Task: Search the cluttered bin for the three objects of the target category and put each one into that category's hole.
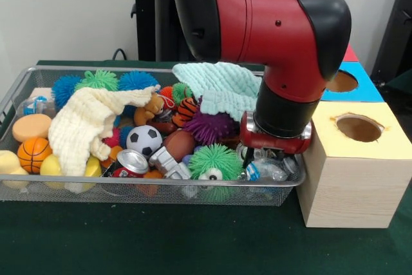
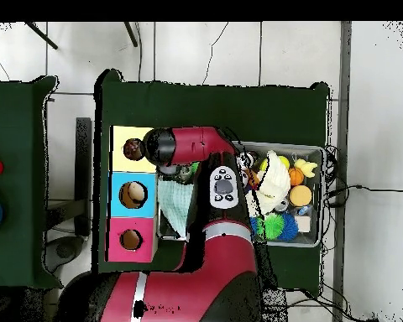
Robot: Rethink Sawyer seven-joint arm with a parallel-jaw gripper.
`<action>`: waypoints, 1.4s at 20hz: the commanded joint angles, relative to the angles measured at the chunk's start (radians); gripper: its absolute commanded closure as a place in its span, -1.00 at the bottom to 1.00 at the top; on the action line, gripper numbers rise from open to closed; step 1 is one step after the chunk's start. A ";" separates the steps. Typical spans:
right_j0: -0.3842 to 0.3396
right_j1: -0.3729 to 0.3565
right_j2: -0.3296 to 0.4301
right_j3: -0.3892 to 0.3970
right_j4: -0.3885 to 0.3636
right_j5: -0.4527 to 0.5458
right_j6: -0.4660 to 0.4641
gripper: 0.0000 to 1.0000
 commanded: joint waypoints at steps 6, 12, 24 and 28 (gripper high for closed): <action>-0.001 0.125 0.063 -0.060 0.030 -0.054 0.125 -1.00; -0.017 0.162 0.058 -0.094 0.007 -0.094 0.102 -1.00; -0.044 0.050 0.075 0.033 0.028 -0.080 0.092 1.00; -0.054 -0.027 0.068 0.116 0.041 -0.066 0.097 1.00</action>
